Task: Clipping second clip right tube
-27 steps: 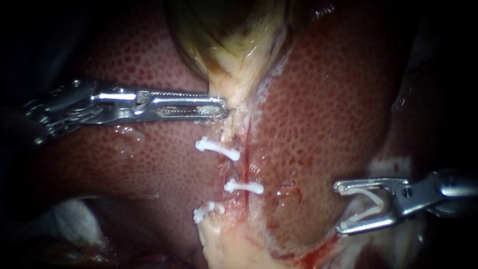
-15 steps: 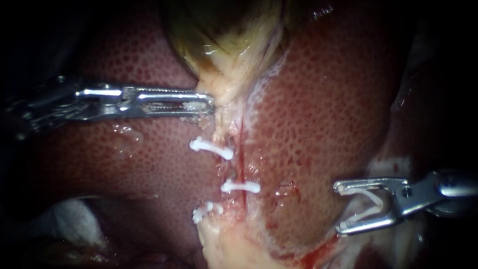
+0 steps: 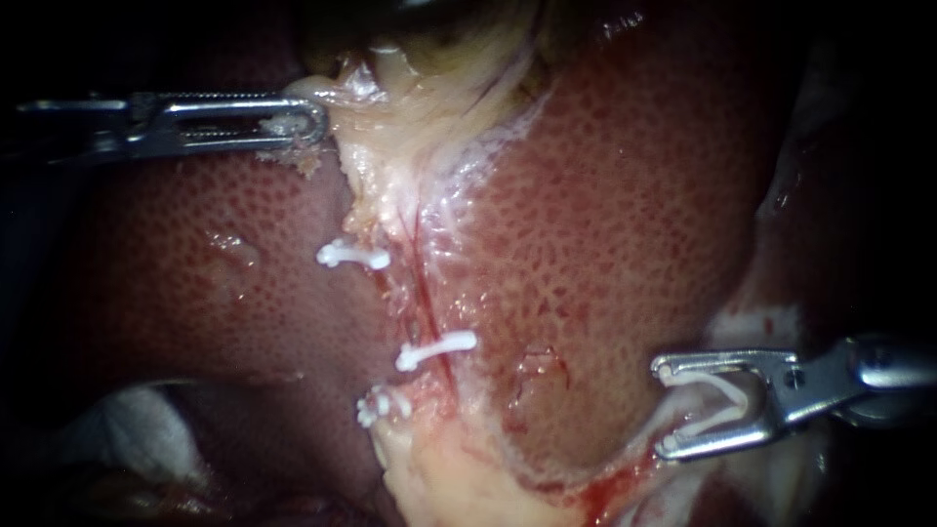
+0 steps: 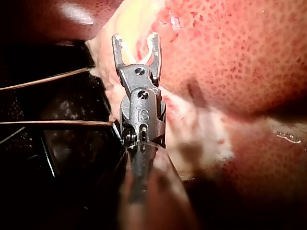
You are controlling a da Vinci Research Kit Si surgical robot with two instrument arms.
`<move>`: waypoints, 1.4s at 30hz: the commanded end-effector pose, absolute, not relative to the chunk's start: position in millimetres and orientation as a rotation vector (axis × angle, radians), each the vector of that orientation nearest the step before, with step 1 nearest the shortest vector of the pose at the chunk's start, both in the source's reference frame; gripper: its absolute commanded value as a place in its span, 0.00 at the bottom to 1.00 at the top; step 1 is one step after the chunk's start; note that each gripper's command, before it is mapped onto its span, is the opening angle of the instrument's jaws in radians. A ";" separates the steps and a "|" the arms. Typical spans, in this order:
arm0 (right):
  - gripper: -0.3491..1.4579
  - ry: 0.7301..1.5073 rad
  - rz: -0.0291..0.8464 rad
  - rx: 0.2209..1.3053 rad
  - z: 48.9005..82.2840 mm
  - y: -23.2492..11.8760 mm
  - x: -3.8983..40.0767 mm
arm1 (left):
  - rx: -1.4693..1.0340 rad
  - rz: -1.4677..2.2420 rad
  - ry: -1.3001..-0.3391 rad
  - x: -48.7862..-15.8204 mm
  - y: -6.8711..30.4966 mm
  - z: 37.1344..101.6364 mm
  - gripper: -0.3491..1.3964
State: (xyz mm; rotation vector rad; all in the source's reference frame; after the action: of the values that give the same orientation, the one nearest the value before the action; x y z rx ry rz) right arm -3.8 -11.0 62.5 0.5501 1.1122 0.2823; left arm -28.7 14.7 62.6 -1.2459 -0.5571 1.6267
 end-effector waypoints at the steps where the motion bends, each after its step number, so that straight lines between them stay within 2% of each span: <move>1: 0.47 1.112 0.283 0.550 62.5 -11.0 -3.8 | -1.247 1.625 -0.556 -28.7 14.7 62.5 0.00; 7: 0.47 1.110 0.289 0.546 62.6 -10.9 -3.0 | -1.247 1.625 -0.555 -28.7 14.6 62.3 0.00; 16: 0.47 1.091 0.347 0.515 64.6 -9.1 1.4 | -1.246 1.625 -0.551 -28.9 14.3 62.2 0.00; 26: 0.47 1.078 0.411 0.555 66.8 -7.4 9.3 | -1.246 1.624 -0.549 -29.1 14.2 62.2 0.00; 33: 0.47 1.031 0.429 0.569 69.7 -7.2 14.4 | -1.245 1.624 -0.549 -29.1 14.1 62.1 0.00; 42: 0.47 0.984 0.458 0.585 74.1 -7.5 16.0 | -1.244 1.623 -0.544 -29.2 14.1 62.0 0.00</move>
State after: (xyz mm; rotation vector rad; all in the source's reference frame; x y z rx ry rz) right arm 16.1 -7.6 74.6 0.5879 0.9785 0.4618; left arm -29.2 14.1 62.0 -1.2442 -0.5448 1.6233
